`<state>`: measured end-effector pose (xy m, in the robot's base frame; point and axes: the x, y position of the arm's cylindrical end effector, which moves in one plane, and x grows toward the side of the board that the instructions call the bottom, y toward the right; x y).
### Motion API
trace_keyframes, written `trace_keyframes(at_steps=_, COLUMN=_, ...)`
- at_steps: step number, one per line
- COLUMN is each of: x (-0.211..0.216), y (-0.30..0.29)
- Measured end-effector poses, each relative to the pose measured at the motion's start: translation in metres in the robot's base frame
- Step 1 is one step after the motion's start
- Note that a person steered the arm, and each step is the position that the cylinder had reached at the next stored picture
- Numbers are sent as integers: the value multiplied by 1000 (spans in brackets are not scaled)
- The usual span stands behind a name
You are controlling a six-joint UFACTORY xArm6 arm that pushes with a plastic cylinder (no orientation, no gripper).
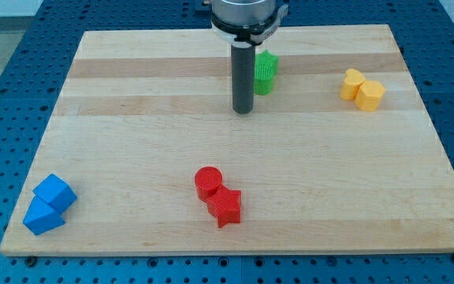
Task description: Move your arm to the bottom right side of the red star
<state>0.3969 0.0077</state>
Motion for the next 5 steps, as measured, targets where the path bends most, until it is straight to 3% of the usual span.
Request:
trace_keyframes(at_steps=2, x=0, y=0)
trace_keyframes(at_steps=4, x=33, y=10)
trace_keyframes(at_steps=5, x=72, y=21)
